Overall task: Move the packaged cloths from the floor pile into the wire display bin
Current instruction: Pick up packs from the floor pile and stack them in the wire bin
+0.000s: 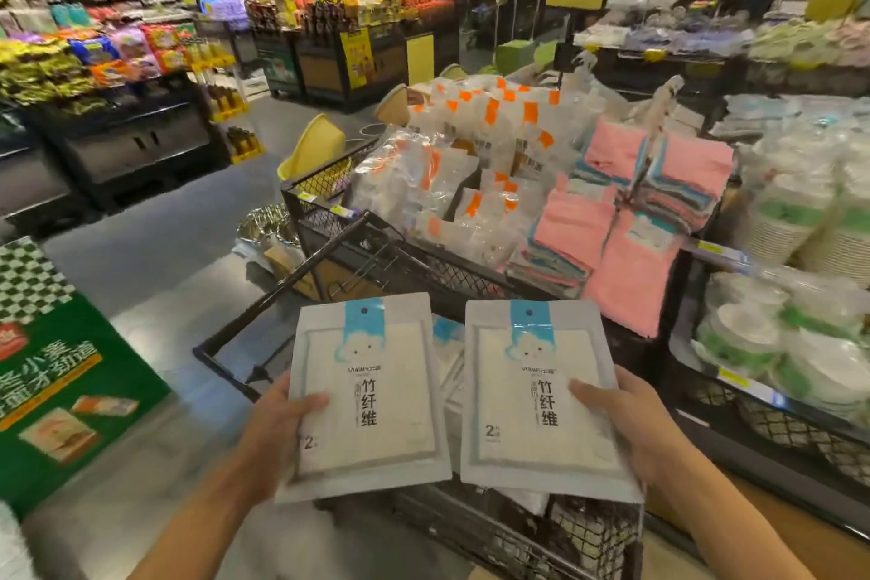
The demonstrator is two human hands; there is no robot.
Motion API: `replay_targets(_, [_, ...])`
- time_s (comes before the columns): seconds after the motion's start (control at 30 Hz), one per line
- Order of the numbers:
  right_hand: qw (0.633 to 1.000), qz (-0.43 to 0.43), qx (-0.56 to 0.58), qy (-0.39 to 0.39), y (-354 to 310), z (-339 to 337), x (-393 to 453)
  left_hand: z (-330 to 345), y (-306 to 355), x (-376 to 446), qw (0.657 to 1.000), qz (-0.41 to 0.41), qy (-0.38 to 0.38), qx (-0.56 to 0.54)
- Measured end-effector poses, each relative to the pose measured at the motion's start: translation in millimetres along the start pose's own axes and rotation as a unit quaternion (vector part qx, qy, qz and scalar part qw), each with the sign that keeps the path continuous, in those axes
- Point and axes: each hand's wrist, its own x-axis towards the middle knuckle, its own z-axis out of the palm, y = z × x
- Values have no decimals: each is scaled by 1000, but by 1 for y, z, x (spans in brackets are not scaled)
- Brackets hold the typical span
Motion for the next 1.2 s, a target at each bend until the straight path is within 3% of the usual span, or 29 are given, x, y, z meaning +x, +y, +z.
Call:
replay_targets(0.23, [995,18,47,89,11,25,51,10,6,143,994,-68,-83,34])
replay_targets(0.5, [972,40,86,217,31,55,90,17,-2,285,961,-160,-198,111])
replay_targets(0.8, [953,112,63,275,65,54,157,27,-34,362,942,-176,-208,194])
replay_targets(1.2, [944,201,-11,263,139,50,271,45,-120,437,912,-206,-174,310])
